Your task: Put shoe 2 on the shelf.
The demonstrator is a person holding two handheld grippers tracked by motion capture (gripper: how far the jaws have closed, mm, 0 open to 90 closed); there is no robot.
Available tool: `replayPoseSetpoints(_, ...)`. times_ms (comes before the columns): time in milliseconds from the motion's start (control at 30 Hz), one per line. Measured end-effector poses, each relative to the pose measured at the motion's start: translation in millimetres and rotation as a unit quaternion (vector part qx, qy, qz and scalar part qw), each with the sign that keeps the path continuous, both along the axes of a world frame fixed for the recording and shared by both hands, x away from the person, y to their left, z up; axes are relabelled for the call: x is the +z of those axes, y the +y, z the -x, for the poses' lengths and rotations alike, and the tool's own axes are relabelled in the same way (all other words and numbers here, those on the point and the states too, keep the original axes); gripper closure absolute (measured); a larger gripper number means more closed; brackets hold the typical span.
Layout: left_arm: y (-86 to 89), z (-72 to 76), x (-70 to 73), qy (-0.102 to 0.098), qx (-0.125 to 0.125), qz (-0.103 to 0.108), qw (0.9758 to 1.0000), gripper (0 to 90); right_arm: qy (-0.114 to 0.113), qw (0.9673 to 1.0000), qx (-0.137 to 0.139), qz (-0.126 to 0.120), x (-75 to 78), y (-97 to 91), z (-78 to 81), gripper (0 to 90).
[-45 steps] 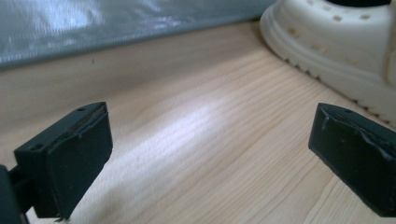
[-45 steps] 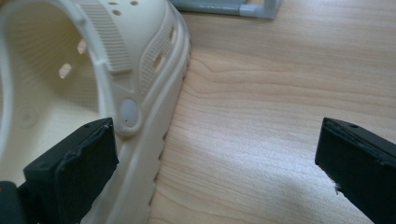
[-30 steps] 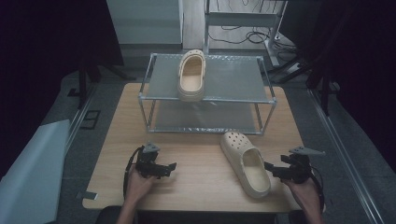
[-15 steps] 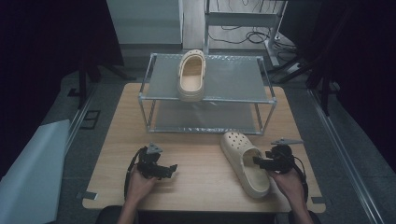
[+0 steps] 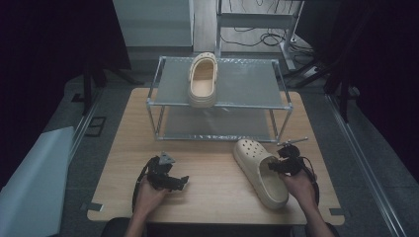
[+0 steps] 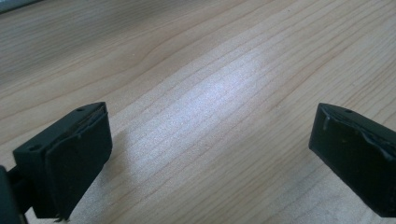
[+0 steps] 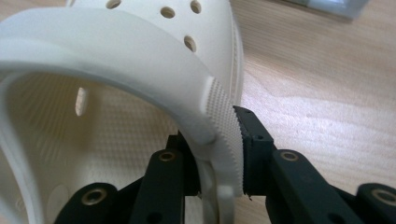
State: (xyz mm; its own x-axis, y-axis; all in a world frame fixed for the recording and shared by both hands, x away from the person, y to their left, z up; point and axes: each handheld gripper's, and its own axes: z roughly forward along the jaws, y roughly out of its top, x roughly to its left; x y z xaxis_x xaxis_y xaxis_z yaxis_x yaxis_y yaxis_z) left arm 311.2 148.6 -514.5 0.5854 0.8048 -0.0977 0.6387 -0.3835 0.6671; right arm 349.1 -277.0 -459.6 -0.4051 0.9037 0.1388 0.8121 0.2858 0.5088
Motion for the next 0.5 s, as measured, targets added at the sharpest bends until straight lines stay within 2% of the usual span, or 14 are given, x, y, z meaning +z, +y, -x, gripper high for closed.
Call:
replayPoseSetpoints(100, 0.5, -0.4, 0.2, 0.0, 0.0, 0.001, 1.0, 0.0, 0.029, 0.998, -0.017, -0.055, -1.0, -16.1, -3.6, 75.6)
replayPoseSetpoints(167, 1.0, -0.7, 0.5, -0.001, 0.0, 0.001, 1.0, 0.0, 0.05, 0.9932, -0.031, -0.1, -2.8, -26.1, -5.9, 75.8)
replayPoseSetpoints(233, 1.8, -0.9, 1.1, -0.002, 0.0, 0.001, 1.0, 0.0, 0.07, 0.9863, -0.041, -0.144, -4.8, -34.8, -7.3, 76.0)
replayPoseSetpoints(367, 4.3, -1.0, 1.9, -0.003, 0.003, 0.007, 1.0, 0.0, 0.094, 0.9691, -0.052, -0.222, -8.0, -44.9, -5.7, 76.2)
replayPoseSetpoints(500, 4.1, -1.0, 1.9, -0.002, 0.003, 0.007, 1.0, 0.0, 0.105, 0.9555, -0.046, -0.272, -7.5, -47.5, -2.0, 76.2)
